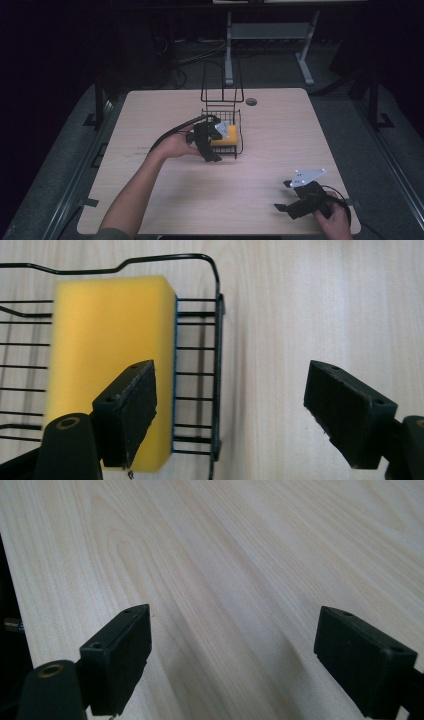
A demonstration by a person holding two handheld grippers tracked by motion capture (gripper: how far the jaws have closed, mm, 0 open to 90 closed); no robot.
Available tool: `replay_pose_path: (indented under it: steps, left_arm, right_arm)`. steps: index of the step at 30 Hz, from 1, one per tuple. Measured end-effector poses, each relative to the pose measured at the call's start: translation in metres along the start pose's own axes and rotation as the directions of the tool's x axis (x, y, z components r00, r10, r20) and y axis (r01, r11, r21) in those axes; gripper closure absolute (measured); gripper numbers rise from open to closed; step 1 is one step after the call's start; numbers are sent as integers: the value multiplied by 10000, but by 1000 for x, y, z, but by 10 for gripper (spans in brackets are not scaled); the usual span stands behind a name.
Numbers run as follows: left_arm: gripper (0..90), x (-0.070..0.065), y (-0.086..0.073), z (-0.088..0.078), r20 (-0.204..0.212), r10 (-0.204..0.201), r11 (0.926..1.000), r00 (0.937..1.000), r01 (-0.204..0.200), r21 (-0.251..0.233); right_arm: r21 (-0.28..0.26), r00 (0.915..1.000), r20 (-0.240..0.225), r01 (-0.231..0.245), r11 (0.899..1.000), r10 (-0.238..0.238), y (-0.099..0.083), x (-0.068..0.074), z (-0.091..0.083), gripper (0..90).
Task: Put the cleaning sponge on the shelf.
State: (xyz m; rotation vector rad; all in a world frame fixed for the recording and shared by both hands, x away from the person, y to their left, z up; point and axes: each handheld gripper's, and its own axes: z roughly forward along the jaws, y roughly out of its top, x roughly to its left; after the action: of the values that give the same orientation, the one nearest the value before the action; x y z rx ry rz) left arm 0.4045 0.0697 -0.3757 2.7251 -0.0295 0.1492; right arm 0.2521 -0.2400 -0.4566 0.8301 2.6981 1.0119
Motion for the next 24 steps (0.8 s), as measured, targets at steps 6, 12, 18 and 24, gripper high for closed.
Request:
replay_pose_path:
  steps: [6,12,18,24]
  left_arm:
    - [206,-8,-6,-4,-55,21,9999,10000,-22,-114]
    - [205,-15,-11,-5,-103,-44,9999,9999,43,-105]
    - [206,-23,-17,-6,-153,-74,9999,9999,72,-122]
    - [206,-28,-21,-9,-254,-80,9998,9996,75,-208]
  right_arm:
    - [53,10000,38,-8,10000,7,-1,1,0,149]
    - [106,10000,86,-23,9999,23,-1,0,1,149]
    - [113,9999,112,45,9999,-46,-2,-1,1,150]
    - [131,10000,91,24,9999,-26,-1,-1,2,149]
